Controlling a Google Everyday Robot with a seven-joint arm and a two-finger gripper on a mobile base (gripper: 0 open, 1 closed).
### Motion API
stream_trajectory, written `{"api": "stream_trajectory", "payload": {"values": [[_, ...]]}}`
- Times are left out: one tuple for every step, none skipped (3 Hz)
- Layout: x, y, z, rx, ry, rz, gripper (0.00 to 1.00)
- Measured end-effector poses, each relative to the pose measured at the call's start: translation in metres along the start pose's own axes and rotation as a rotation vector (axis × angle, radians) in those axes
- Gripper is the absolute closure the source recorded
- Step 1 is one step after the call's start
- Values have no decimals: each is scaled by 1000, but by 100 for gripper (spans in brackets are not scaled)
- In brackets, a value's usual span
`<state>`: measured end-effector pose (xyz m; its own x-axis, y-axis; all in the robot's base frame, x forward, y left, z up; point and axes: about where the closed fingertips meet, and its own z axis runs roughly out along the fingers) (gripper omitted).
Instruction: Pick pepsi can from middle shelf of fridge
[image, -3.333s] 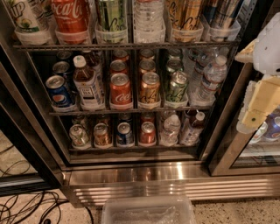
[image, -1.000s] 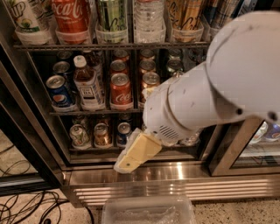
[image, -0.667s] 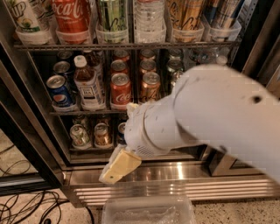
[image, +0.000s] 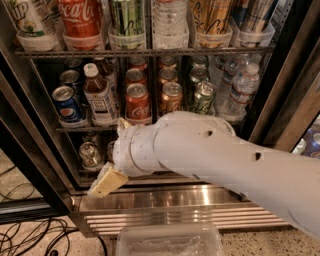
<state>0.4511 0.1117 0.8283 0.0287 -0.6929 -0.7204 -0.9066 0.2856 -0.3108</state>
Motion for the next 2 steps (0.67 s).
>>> {"api": "stream_trajectory", "payload": {"values": [[-15, -16, 28, 52, -101, 32, 0], [-15, -16, 28, 52, -101, 32, 0]]}}
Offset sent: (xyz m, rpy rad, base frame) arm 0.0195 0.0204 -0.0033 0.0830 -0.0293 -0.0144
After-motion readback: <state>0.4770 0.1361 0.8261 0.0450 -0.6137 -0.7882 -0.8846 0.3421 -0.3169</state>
